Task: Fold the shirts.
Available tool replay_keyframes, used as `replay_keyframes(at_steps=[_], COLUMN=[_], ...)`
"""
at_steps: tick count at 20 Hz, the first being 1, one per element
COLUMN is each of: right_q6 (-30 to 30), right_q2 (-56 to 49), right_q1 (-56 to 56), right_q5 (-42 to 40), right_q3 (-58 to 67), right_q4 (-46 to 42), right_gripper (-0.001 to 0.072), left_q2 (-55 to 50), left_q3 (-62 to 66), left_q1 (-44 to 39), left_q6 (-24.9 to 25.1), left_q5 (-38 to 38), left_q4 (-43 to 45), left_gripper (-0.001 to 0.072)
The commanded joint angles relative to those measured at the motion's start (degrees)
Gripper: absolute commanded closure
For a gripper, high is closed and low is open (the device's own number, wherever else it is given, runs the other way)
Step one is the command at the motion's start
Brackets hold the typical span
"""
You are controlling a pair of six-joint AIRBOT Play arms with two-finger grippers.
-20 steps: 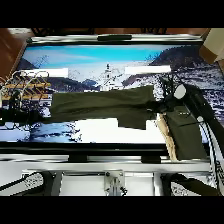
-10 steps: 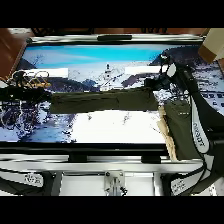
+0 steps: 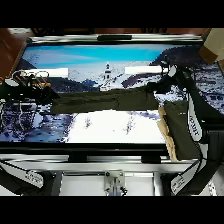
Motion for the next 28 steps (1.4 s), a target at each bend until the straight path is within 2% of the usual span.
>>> replay_keyframes(at_steps=[1, 6, 11, 12, 13, 14, 15, 16, 17, 18, 19, 23, 28], right_q6=[-4.9, -6.7, -6.6, -6.8, -6.8, -6.7, -6.8, -6.8, -6.8, -6.7, -6.3, -2.4, 2.3], right_q2=[-1.5, -3.1, -5.4, -5.3, -5.1, -4.7, -4.0, -2.8, -1.2, 0.7, 3.0, 12.4, 22.6], right_q1=[-2.5, -2.8, -1.4, -1.0, -0.7, -0.5, -0.5, -0.5, -0.5, -0.5, -0.5, -0.5, -0.5], right_q5=[6.1, 4.9, 8.0, 8.2, 8.5, 8.8, 9.1, 9.1, 9.1, 9.1, 9.4, 15.2, 23.2], right_q3=[0.3, 0.3, 0.3, 0.3, 0.3, 0.3, 0.3, 0.3, 0.3, 0.3, 0.3, 0.3, 0.3], right_q4=[3.4, 6.4, 11.8, 12.1, 12.7, 14.2, 16.1, 17.9, 19.0, 19.8, 20.7, 23.0, 23.0], right_gripper=[0.0047, 0.0047, 0.0053, 0.0169, 0.0437, 0.0653, 0.0647, 0.0647, 0.0647, 0.0648, 0.0647, 0.0648, 0.0647], left_q2=[0.5, 2.3, 3.3, 3.5, 3.7, 3.8, 4.1, 4.3, 4.4, 4.4, 4.3, 4.2, 4.0], left_q3=[0.9, 0.9, 0.9, 0.9, 0.9, 0.9, 0.9, 0.9, 0.9, 0.9, 0.9, 0.7, 0.7], left_q1=[0.0, 0.0, 0.0, 0.0, 0.0, 0.0, 0.0, -0.2, -0.8, -1.7, -3.5, -15.0, -29.5], left_q6=[-0.2, -0.2, -0.2, -0.2, -0.2, -0.2, -0.2, 0.1, 0.9, 1.6, 2.9, 5.5, 5.1], left_q5=[-4.0, -4.5, -5.8, -6.3, -6.5, -6.5, -6.5, -6.5, -6.7, -7.3, -7.9, -7.1, 3.0], left_q4=[-0.2, -0.2, -0.9, -1.3, -2.0, -3.6, -6.1, -8.6, -11.3, -13.5, -15.1, -15.3, -15.4], left_gripper=[0.0175, 0.0176, 0.0177, 0.0177, 0.0178, 0.0178, 0.0187, 0.0276, 0.0458, 0.0594, 0.0656, 0.0676, 0.0675])
